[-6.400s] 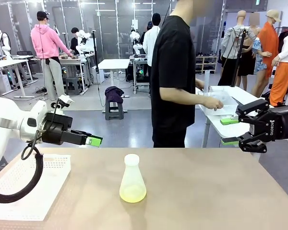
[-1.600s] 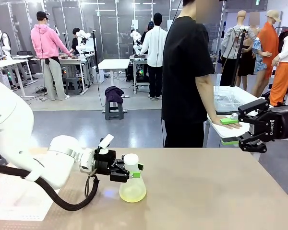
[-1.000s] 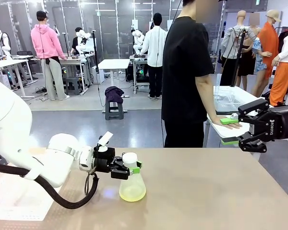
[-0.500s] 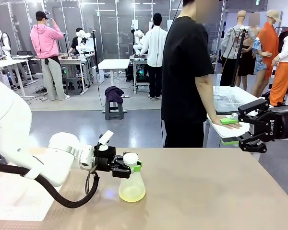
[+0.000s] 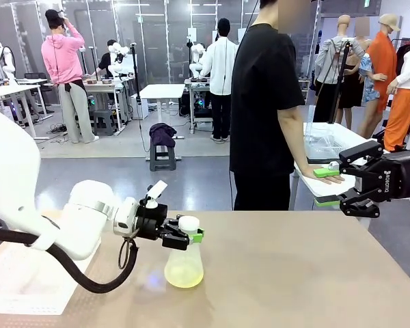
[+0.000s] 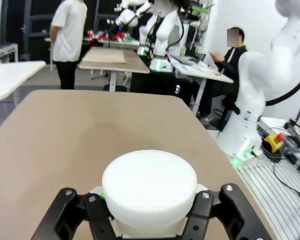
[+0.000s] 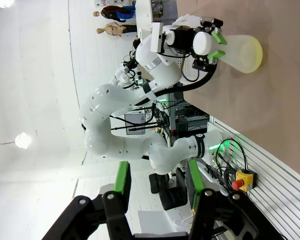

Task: Prepare the solutions needed for the experiment.
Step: When the human places the Big flask in the center of the table, pick up the Big flask and place it in the left Organizing basket.

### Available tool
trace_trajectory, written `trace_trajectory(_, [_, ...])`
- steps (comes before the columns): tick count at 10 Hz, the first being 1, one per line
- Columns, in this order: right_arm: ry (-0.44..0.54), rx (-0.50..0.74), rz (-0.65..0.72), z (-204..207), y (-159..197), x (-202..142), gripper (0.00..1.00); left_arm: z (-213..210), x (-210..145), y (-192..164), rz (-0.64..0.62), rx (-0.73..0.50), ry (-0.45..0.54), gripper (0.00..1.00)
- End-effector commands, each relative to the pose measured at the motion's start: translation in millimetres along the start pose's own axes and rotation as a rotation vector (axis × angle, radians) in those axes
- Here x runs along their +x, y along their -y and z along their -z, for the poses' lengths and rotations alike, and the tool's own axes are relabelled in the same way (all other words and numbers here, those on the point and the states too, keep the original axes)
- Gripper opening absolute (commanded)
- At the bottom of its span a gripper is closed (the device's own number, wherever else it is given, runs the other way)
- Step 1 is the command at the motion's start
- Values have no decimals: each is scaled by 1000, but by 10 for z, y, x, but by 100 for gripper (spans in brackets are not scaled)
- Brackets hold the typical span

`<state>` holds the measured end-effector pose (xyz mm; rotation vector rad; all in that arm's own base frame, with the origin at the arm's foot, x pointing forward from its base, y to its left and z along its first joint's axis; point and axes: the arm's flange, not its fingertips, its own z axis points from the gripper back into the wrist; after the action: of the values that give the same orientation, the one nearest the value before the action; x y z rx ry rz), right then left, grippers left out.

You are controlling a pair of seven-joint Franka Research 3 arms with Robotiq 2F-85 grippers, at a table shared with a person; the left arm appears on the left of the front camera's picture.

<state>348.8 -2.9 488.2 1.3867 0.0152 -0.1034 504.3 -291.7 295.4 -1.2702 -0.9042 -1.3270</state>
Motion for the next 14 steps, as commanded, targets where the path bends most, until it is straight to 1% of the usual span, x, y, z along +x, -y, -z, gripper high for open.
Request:
trace_trajectory(1, [6,14,-17,19,-8,-12,57,-105,345,120,-2,-60,-78,0])
trace_trajectory(2, [6,14,-17,19,-8,-12,57,-244,454,138,31,-54,-93,0])
trace_trajectory(3, [6,14,-17,19,-8,-12,57,-413,583,169,55,-22,-98,0])
trace_trajectory(4, [6,14,-17,19,-8,-12,57,-639,712,231,87,-2,-94,0])
trace_trajectory(6, [6,14,-17,19,-8,-12,57,-1099,808,327,119,51,-45,0])
trace_trajectory(8, [6,14,-17,19,-8,-12,57,-1642,859,535,158,122,17,0])
trace_trajectory(10, [6,14,-17,19,-8,-12,57,-2275,810,827,185,230,77,0])
trace_trajectory(12, [6,14,-17,19,-8,-12,57,-2811,727,1086,196,346,84,0])
trace_trajectory(14, [6,14,-17,19,-8,-12,57,-3240,559,1245,176,411,115,0])
